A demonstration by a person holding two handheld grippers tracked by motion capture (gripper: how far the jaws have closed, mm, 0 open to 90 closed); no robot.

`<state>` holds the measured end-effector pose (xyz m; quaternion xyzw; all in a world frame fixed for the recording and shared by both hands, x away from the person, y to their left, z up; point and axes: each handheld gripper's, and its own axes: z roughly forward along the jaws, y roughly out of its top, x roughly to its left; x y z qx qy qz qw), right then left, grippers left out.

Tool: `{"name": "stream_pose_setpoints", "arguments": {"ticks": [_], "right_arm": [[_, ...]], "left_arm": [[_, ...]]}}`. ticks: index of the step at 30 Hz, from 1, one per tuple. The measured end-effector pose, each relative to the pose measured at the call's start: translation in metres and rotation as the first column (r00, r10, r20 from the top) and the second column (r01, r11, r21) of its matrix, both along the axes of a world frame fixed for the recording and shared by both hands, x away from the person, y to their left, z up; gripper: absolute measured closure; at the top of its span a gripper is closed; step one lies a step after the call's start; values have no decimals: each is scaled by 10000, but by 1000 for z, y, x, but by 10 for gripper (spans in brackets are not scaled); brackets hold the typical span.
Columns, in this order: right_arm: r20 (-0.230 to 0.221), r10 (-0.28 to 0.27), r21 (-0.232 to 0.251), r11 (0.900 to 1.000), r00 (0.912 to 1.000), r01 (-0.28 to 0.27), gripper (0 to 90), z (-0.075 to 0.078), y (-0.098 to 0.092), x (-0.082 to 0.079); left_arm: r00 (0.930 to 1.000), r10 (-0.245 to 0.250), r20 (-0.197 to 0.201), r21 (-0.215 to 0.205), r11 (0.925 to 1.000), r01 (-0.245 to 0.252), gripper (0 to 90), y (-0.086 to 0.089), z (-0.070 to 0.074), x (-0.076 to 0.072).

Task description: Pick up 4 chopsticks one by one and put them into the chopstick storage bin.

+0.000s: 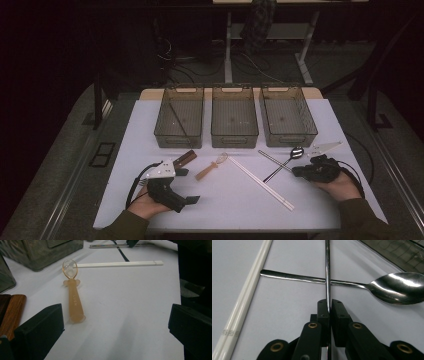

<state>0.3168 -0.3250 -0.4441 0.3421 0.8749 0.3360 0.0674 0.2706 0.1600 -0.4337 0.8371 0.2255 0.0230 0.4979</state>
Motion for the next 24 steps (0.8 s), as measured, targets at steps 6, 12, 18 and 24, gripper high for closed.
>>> {"name": "stream_pose_setpoints", "arguments": {"ticks": [6,12,18,24], "right_arm": [[183,13,335,9994,9998,-20,853,7,-3,-2],[444,-33,809,9967,9990,-3,853,17,-6,-5],[674,37,1252,9921,9977,-121,853,26,-6,-8],[806,36,1586,9872,9967,-164,852,31,-4,-8]], "left_arm": [[10000,-36,-1,28,10000,36,0,0,0,0],[10000,-33,-6,28,10000,33,0,0,0,0],[10000,-45,-3,50,10000,45,0,-1,0,0],[10000,-54,-1,77,10000,54,0,-1,-1,0]]}}
